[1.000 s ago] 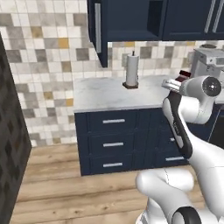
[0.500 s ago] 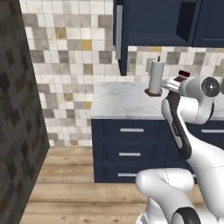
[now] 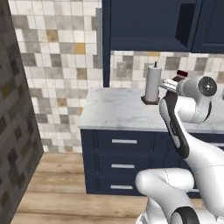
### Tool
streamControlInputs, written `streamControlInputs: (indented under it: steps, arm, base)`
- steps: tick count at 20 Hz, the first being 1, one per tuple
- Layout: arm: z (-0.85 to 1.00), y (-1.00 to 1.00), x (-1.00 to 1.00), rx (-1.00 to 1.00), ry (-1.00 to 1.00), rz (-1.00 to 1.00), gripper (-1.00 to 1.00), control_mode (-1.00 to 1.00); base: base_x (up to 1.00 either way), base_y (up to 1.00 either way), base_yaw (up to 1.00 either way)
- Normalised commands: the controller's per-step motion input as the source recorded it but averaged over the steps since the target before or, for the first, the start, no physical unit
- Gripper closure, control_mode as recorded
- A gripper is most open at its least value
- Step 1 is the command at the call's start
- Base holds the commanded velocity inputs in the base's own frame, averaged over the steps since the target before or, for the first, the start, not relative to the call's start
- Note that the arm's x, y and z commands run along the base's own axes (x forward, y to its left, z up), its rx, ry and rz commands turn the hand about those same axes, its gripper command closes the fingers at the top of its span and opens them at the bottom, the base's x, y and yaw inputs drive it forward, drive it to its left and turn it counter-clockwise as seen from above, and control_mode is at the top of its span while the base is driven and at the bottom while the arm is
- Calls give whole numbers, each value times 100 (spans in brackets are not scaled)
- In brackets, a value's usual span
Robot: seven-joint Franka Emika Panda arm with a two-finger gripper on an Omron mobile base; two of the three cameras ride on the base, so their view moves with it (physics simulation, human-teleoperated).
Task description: Pick the juice from the counter and place it in the open cabinet.
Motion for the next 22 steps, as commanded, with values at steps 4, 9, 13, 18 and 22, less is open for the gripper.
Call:
streamControlInputs:
  steps: [4, 9, 13, 18, 22]
  arm:
    - [0, 0, 0, 0, 0, 0, 100, 100]
    - [0, 0, 0, 0, 0, 0, 100, 100]
    - [0, 0, 0, 0, 0, 0, 100, 100]
    - [0, 0, 0, 0, 0, 0, 100, 100]
    - [0, 0, 0, 0, 0, 0, 100, 100]
  base:
    - [50, -29, 8]
    - [61, 0, 15]
    - [63, 0, 16]
    - [62, -6, 10]
    - [44, 0, 1]
